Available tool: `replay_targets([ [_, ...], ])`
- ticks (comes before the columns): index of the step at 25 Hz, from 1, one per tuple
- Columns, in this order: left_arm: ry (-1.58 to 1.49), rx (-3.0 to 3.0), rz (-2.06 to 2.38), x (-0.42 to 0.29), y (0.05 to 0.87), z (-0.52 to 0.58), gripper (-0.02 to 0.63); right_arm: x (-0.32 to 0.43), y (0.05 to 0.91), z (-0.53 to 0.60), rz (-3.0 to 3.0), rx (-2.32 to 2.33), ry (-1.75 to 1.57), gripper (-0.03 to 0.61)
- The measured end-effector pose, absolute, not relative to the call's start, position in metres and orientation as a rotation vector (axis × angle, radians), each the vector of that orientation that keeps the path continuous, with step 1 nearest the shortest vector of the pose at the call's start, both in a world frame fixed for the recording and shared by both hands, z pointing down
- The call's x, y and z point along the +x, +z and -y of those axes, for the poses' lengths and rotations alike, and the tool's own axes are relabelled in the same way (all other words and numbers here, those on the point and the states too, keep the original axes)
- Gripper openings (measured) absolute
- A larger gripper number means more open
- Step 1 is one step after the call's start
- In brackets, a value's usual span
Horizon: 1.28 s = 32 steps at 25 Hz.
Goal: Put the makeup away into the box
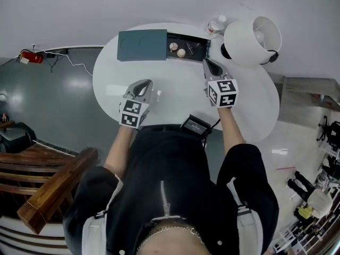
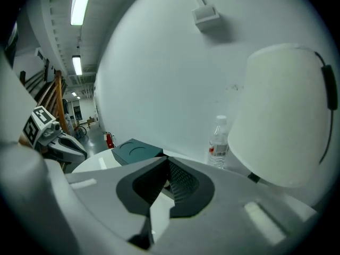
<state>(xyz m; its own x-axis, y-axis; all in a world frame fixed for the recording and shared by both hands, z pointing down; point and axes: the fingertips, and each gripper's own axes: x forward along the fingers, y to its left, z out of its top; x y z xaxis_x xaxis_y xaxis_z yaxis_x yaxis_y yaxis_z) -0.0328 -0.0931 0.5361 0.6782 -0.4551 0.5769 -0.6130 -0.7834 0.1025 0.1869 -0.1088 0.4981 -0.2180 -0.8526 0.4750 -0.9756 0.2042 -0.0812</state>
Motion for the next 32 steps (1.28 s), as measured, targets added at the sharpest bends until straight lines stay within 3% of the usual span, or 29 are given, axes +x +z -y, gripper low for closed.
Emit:
replay_targets([
  [13,0.756,2.696,0.798,0.0,0.514,0.077,0.014,0.177,0.484,0.054,2.177,1.776,0.527,0.005],
  [32,0.741,2.674,0.819,0.001,0.521,0.081,0.015,0.17,0.483,0.062,2.18,1.742,0.495,0.005],
])
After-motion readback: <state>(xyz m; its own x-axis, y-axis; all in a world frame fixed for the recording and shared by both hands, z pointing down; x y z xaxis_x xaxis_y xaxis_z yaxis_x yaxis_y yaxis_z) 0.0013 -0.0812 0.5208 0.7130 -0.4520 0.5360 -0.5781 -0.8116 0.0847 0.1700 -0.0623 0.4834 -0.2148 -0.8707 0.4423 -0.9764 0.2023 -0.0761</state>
